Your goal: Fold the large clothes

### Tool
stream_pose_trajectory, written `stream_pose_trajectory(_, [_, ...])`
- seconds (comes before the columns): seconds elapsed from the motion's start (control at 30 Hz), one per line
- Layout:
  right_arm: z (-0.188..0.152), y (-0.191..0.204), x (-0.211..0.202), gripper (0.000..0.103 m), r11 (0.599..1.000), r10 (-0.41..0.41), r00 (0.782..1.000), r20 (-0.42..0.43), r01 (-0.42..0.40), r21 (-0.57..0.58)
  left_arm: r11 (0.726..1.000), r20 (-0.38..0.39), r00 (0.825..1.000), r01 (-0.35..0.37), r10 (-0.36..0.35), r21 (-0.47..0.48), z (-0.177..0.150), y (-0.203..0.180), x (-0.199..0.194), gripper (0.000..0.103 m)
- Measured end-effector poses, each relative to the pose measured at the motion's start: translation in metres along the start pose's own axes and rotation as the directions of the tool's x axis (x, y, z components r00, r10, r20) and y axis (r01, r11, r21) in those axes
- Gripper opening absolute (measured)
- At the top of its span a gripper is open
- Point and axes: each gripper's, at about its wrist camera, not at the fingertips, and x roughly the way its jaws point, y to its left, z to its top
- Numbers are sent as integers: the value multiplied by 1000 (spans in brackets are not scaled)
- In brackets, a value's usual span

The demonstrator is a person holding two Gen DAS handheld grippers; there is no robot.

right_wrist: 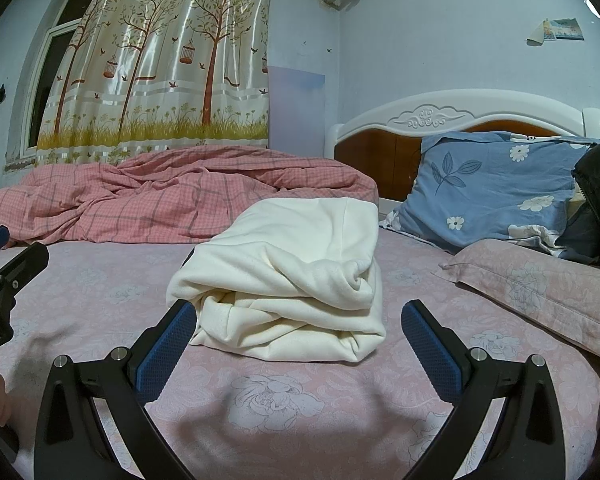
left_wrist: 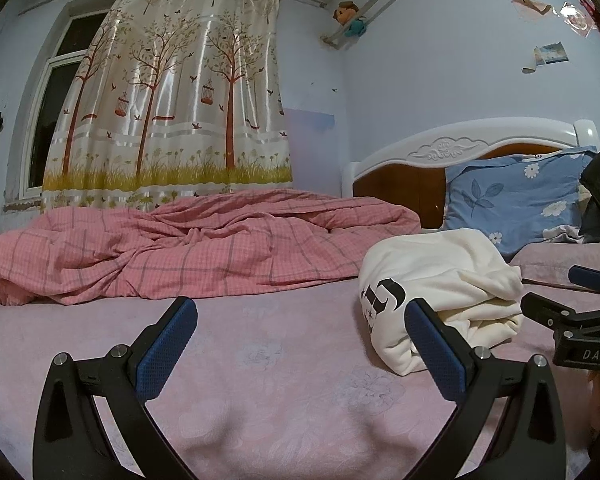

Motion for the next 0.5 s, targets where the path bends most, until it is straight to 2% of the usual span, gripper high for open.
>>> stream_pose_trajectory(0.33, [0,0,0,103,1000,0,1000,1,0,1,1000,7,1000,-1,1,6,-2,-1,0,103])
stream_pose_trajectory(0.5, [0,0,1,103,1000,3,1000,-2,-3,3,1000,-24,1000,3,-3,8,-5,-1,6,103])
